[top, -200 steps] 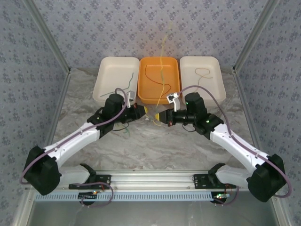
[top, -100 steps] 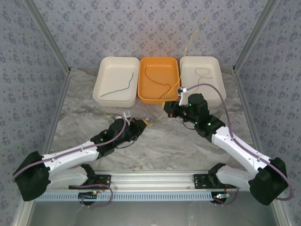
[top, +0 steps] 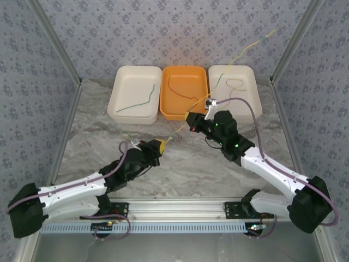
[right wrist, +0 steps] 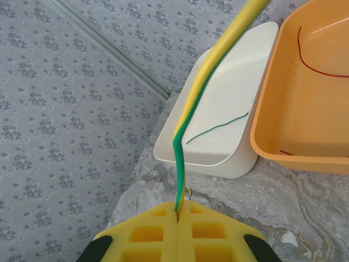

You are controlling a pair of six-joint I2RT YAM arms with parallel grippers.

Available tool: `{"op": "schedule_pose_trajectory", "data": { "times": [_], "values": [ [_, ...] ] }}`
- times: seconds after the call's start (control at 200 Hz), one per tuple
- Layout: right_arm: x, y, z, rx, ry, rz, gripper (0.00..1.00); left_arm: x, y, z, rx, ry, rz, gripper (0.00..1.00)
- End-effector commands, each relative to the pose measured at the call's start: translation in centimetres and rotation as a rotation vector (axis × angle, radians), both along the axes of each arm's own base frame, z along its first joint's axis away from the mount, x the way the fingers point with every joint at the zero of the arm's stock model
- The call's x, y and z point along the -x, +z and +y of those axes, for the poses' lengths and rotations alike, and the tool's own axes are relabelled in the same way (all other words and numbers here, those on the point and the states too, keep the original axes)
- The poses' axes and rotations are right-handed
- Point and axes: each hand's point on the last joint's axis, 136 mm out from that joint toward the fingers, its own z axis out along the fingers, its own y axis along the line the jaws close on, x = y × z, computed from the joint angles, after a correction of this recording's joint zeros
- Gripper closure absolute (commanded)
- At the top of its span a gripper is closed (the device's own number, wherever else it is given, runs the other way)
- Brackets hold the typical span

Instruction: Untangle the cables

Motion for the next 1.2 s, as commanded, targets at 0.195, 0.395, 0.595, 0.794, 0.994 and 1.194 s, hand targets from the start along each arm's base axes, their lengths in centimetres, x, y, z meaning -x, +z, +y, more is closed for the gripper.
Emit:
{"op": "schedule_pose_trajectory", "data": {
  "times": [0.195,0.395,0.595,0.794,0.994,1.194],
  "values": [
    [-4.2,7.1,-4.4,-0.012,-0.187,-0.108,1.0,1.5,-5.6,3.2,-0.213,0.042,0.162,0.59],
    [-5.9,5.6,-8.7,0.139,-0.174,-0.022,1.0,2.3,-3.2,7.1,-0.395,0.062,0.089,0.11],
    [-9.9,4.0,-14.4,0.313,-0.22,0.043,1.0,2.0,0.3,9.5,-0.573,0.049,-0.098,0.14],
    [-15.1,-1.2,-19.1,0.441,-0.269,0.178,1.0,1.8,1.5,8.4,-0.717,-0.056,-0.18,0.15],
    [-19.0,-8.6,-21.4,0.506,-0.255,0.35,1.0,1.6,1.1,6.9,-0.765,-0.131,-0.212,0.16],
    [-21.5,-13.0,-23.3,0.558,-0.274,0.417,1.0,1.3,1.5,6.5,-0.781,-0.14,-0.249,0.17]
  ]
}}
